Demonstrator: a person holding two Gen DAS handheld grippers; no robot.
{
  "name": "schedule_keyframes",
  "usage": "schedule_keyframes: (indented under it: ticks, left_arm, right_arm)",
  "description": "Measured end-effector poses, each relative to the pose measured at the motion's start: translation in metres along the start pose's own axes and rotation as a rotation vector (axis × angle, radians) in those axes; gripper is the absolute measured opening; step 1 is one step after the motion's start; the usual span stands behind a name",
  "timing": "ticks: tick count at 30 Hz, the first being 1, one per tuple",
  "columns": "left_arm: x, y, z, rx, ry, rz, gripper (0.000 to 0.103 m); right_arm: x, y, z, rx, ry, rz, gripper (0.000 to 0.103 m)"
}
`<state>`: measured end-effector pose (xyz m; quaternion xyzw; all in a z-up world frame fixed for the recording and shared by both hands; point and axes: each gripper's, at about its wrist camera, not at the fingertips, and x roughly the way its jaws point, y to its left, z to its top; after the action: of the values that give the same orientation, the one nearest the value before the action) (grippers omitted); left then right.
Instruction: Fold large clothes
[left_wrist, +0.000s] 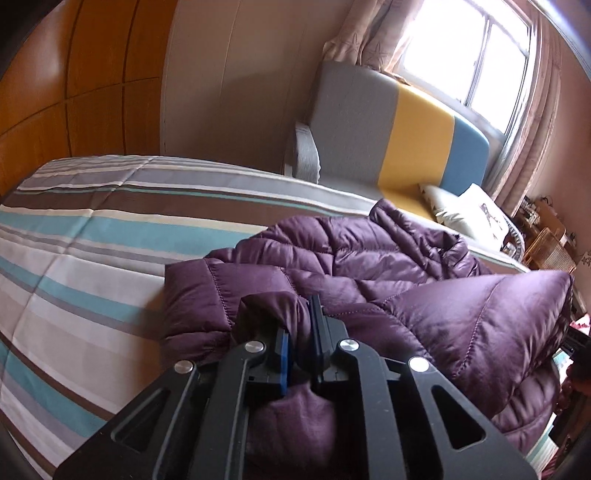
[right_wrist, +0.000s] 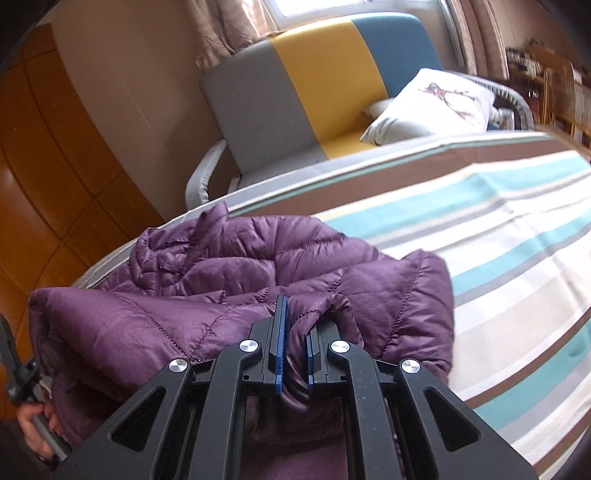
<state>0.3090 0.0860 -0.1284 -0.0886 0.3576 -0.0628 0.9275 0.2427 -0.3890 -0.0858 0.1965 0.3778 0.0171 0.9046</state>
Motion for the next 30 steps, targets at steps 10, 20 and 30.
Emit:
schedule_keyframes:
  ticks: [10,20,30]
  left_arm:
    - [-0.001,0.014,0.014,-0.133,0.038,-0.094,0.036]
    - [-0.022,0.042,0.030,-0.244,-0.089,0.001,0.092]
    - [-0.052,0.044,0.007,-0.252,-0.232,0.108,0.094]
  right_arm:
    - [0.006,-0.013,0.018,0.140,0.052,0.113,0.021]
    - [-0.022,-0.032,0.021,0.302,-0.124,0.246,0.072]
    - [-0.043,0.002,0.015,0.090,-0.166,0.159,0.076]
